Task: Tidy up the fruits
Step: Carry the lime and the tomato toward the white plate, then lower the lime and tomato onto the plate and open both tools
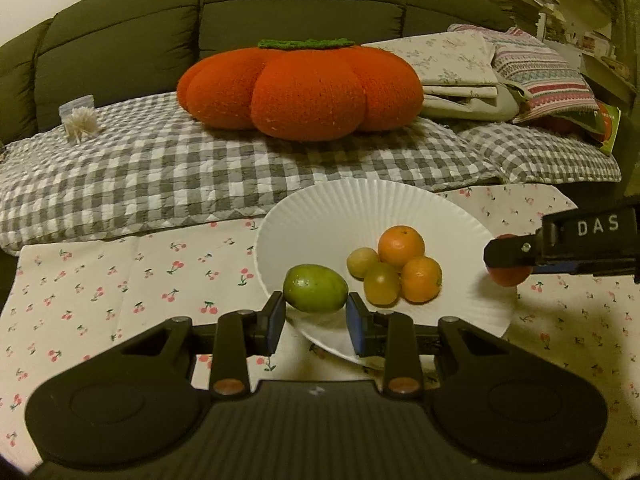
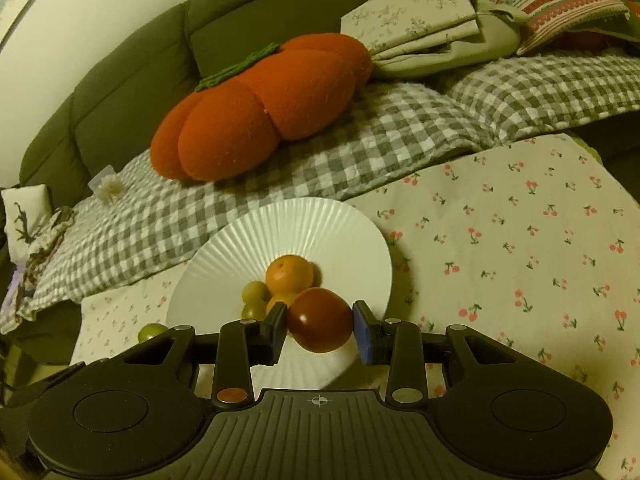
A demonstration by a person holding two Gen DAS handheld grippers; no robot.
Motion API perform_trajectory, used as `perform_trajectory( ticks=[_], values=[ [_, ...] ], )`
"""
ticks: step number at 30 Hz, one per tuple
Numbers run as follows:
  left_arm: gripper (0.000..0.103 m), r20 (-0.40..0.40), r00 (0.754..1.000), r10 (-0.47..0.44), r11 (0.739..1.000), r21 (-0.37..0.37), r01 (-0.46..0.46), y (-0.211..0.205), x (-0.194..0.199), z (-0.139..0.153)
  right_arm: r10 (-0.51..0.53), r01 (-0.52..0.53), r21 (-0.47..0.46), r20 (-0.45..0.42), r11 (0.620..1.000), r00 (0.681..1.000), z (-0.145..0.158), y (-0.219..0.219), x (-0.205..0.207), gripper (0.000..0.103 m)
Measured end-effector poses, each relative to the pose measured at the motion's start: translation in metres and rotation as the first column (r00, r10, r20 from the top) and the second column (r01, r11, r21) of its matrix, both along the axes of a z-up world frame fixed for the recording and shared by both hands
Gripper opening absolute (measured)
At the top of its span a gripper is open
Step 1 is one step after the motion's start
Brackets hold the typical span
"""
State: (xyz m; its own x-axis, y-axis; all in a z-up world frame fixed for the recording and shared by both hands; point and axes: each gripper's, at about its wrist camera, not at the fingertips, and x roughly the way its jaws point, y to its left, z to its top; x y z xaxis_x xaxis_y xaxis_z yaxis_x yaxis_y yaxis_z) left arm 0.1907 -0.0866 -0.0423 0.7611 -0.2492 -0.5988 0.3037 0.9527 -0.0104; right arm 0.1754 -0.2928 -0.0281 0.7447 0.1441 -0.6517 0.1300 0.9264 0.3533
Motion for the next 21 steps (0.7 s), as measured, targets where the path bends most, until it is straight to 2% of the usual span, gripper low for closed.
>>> perform_trajectory(
  ticks=[5,9,21],
  values=[
    [0.031,0.016,0.999,-0.048,0.999,-0.011,0.048,-0.007,0.006,-0.003,-0.004,0.004,-0.009,-0.008,1.0,1.0,-0.006,-0.001,0.012,0.034],
    [0.031,0.031,0.996,-0.079,0.997,0.018,0.079,-0.015,0.01,-0.008,0.008,-0.008,-0.022,-0.006,1.0,1.0,-0.009,0.0,0.019,0.034],
    [0.032,0.032,0.994,-0.1,0.995,0.03,0.099,-0.016,0.016,-0.016,0.037,-0.039,-0.102,-0.023,0.994,0.999,-0.02,0.01,0.032,0.036]
  ],
)
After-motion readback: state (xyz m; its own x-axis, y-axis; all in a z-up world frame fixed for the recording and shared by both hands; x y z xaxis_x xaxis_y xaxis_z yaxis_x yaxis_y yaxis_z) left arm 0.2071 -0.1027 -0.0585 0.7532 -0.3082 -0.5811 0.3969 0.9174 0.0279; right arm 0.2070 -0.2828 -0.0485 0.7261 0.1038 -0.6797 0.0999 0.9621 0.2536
